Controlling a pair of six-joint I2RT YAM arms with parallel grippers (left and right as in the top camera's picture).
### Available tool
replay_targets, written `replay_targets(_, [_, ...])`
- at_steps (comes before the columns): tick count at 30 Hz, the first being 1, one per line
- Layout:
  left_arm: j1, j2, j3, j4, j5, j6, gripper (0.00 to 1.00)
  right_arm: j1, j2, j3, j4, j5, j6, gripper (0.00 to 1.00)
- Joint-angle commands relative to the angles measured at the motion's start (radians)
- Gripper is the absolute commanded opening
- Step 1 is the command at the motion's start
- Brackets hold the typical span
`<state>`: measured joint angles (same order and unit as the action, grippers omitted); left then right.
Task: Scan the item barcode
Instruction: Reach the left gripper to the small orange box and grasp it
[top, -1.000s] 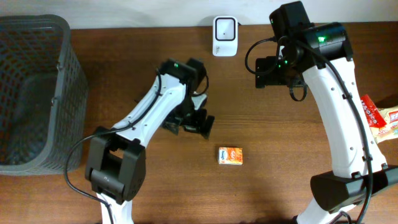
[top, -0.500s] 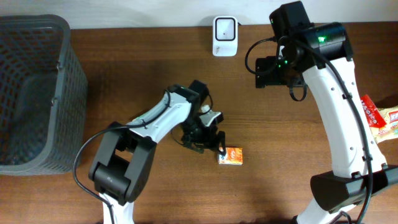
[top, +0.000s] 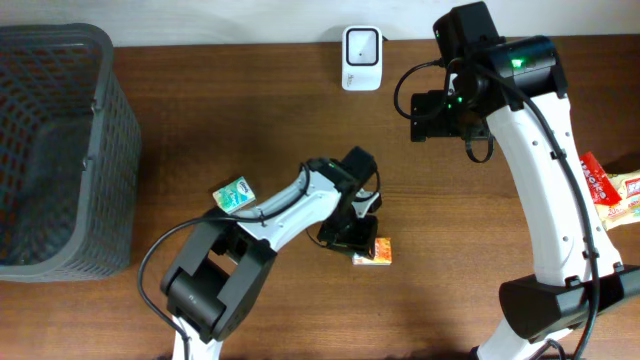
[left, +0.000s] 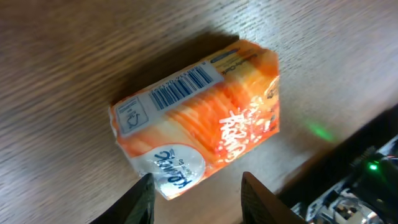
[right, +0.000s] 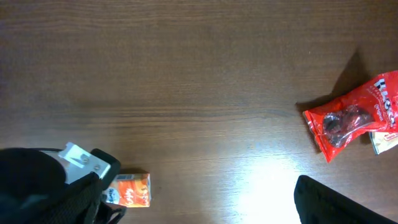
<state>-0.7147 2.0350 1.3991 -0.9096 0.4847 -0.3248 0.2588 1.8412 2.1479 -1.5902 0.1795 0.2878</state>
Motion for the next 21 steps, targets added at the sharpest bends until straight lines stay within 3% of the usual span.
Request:
replay_targets(1, [-0.007, -0.002, -0.029, 0.018, -0.058, -0.063, 0.46, 0.002, 0.003, -0.005, 0.000, 0.016, 0.004, 0.99])
replay_targets(5, [-0.007, -0.002, -0.041, 0.021, -0.094, -0.090, 0.50, 0.002, 0.003, -0.005, 0.000, 0.016, 0.004, 0.98])
replay_targets(15, [0.016, -0.002, -0.041, 0.094, -0.151, -0.098, 0.23, 0.002, 0.003, -0.005, 0.000, 0.016, 0.004, 0.98])
replay_targets(21, [0.055, -0.002, -0.041, 0.149, -0.296, -0.102, 0.17, 0.002, 0.003, -0.005, 0.000, 0.016, 0.004, 0.98])
